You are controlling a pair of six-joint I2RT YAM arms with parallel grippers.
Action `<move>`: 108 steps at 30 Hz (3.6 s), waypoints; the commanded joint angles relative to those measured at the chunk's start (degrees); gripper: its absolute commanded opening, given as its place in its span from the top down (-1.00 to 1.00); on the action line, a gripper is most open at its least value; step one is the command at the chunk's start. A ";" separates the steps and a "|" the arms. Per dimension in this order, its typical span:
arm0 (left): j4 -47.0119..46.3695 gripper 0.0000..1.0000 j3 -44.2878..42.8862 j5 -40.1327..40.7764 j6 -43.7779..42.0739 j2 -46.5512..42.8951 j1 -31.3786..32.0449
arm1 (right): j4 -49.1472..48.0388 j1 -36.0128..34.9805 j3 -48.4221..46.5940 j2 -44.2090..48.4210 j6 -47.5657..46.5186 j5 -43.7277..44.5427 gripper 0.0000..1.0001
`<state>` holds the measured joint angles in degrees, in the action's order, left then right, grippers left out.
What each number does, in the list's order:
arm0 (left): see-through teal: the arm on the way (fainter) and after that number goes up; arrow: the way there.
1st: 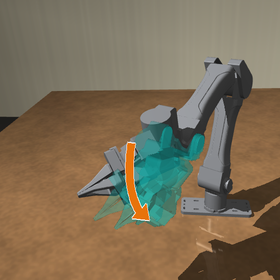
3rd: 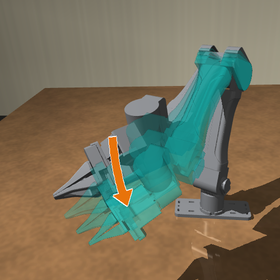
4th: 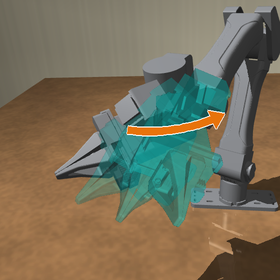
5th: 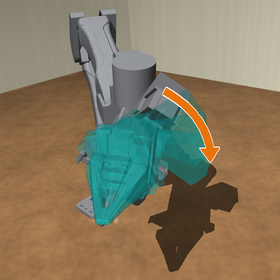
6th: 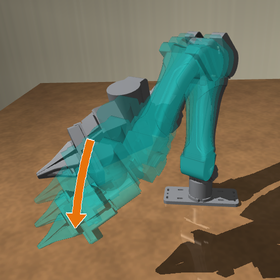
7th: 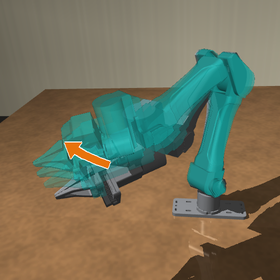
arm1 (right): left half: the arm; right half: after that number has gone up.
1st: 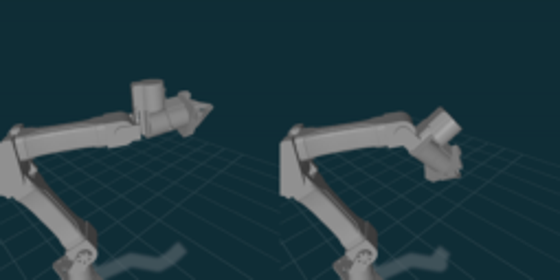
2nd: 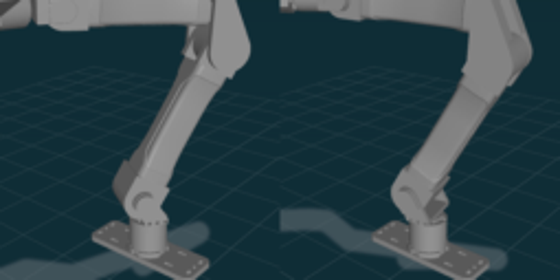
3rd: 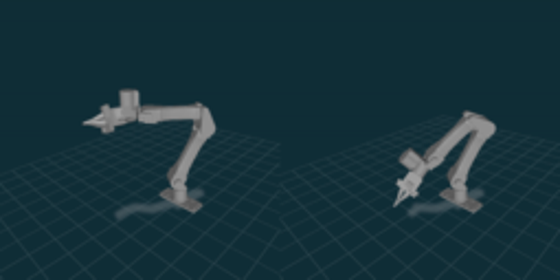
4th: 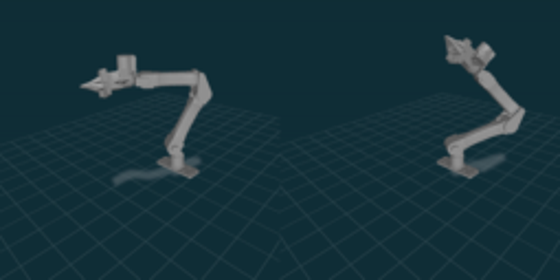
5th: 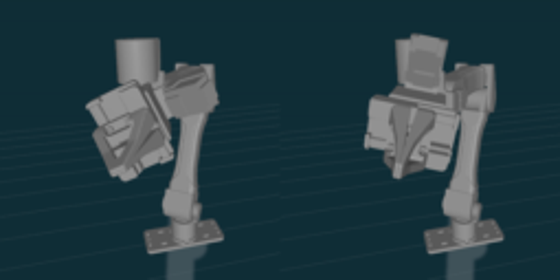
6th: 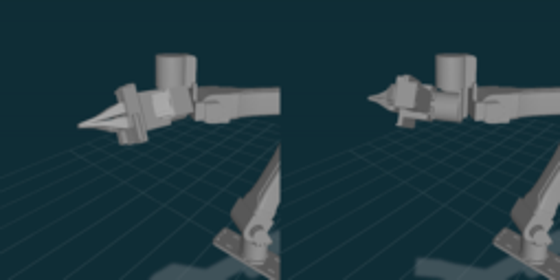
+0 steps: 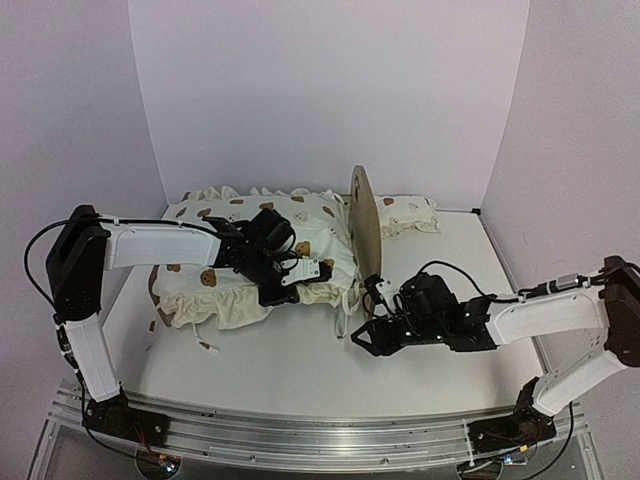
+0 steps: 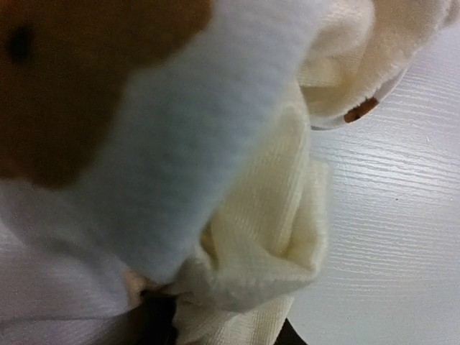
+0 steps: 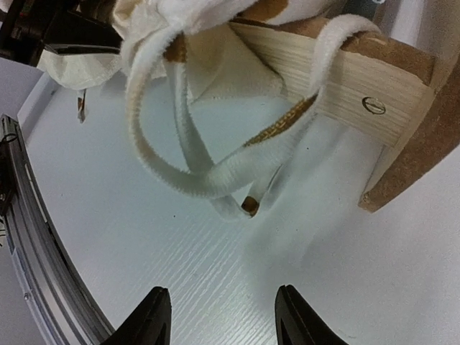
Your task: Set up the pet bed
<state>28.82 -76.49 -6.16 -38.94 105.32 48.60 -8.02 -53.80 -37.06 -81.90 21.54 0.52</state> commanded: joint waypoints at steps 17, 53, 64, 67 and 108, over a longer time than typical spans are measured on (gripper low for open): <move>27.81 1.00 -31.37 -13.43 19.56 -0.56 0.41 | -40.42 -0.85 6.67 -13.07 6.98 20.30 0.08; 29.29 1.00 -40.63 -20.16 21.54 -1.96 1.32 | -73.43 -1.31 -10.75 -36.28 1.07 51.75 0.04; 28.25 1.00 -41.13 -20.22 21.82 -1.62 1.32 | -73.46 -7.42 -15.05 -37.06 5.33 57.44 0.10; 27.97 1.00 -41.57 -20.09 21.99 -1.51 1.32 | -73.49 -8.82 -13.78 -36.11 5.34 60.42 0.09; 27.37 1.00 -41.70 -21.12 22.79 -2.76 1.43 | -75.12 -4.18 -7.46 -32.53 -6.57 55.21 1.00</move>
<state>65.99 -113.58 -23.66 -12.79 109.19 49.23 -75.62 -58.43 -47.85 -117.29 13.79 59.38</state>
